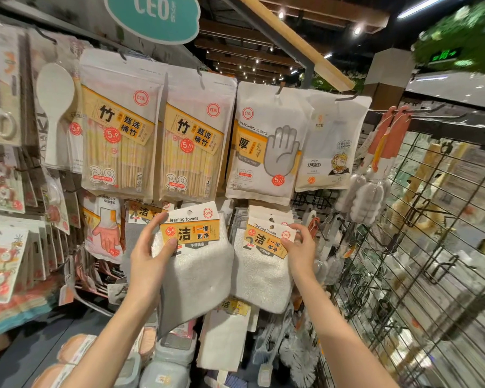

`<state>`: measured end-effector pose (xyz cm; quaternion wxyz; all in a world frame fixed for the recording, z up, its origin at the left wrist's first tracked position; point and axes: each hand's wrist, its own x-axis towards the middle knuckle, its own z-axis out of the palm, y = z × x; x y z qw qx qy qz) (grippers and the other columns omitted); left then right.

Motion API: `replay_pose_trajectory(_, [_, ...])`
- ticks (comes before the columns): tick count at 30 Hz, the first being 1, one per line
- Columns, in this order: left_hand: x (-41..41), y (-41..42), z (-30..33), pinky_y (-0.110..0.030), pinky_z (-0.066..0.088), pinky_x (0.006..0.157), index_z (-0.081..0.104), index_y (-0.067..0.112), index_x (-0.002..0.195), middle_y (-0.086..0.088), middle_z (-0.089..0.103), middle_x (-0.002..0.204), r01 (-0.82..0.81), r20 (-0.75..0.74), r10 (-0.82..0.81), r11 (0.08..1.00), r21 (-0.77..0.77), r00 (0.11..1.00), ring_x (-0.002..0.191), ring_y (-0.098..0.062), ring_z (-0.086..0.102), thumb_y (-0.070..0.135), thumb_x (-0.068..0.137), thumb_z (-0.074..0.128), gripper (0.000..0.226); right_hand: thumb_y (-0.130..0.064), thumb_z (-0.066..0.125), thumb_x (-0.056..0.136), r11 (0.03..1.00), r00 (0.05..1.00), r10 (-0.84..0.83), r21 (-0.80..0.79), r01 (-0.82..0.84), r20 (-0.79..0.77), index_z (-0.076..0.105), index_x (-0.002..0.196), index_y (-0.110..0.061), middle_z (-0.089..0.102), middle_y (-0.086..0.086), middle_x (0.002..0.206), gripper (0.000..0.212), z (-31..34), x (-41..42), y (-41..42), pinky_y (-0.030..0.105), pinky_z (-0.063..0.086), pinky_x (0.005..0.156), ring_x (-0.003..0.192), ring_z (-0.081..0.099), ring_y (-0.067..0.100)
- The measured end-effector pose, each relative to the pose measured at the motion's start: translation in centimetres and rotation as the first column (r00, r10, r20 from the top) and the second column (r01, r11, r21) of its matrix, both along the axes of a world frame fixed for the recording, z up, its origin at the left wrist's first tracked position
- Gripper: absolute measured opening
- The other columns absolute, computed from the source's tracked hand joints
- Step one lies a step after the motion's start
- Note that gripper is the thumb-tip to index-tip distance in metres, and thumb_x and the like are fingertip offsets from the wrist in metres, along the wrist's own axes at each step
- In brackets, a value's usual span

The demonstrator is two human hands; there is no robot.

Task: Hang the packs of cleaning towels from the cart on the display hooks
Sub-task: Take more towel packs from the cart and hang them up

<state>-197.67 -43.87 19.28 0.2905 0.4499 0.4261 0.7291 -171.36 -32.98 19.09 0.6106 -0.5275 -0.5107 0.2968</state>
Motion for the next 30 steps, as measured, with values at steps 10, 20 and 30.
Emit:
replay_pose_trajectory(10, [0.3, 0.0, 0.2, -0.016, 0.049, 0.087, 0.054, 0.032, 0.131, 0.023, 0.054, 0.129, -0.014, -0.016, 0.014, 1.000, -0.002, 1.000, 0.117, 0.007, 0.052, 0.007, 0.092, 0.059, 0.047, 0.008, 0.062, 0.082, 0.995, 0.993, -0.045, 0.095, 0.034, 0.108, 0.058, 0.103, -0.016, 0.056, 0.002, 0.116, 0.033, -0.6, 0.8, 0.6, 0.005, 0.042, 0.074, 0.094, 0.052, -0.007])
replay_pose_trajectory(20, [0.6, 0.1, 0.4, -0.008, 0.046, 0.082, 0.054, 0.029, 0.130, 0.017, 0.055, 0.132, 0.002, -0.015, -0.002, 1.000, 0.006, 1.000, 0.122, -0.001, 0.051, 0.003, 0.092, 0.059, 0.047, -0.001, 0.066, 0.083, 0.993, 0.974, -0.114, 0.038, 0.109, 0.195, 0.059, 0.105, -0.025, 0.048, -0.002, 0.106, 0.033, -0.9, 0.5, 2.6, 0.027, 0.041, 0.083, 0.097, 0.047, 0.011])
replay_pose_trajectory(30, [0.2, 0.4, 0.6, -0.025, 0.043, 0.097, 0.055, 0.029, 0.129, 0.030, 0.054, 0.125, -0.015, -0.017, 0.015, 1.000, 0.013, 1.000, 0.123, 0.000, 0.050, 0.003, 0.091, 0.059, 0.046, -0.005, 0.064, 0.086, 0.976, 0.913, -0.215, 0.036, 0.216, 0.347, 0.058, 0.109, -0.024, 0.049, 0.000, 0.112, 0.030, -0.6, -0.5, 5.0, 0.022, 0.036, 0.070, 0.095, 0.049, 0.014])
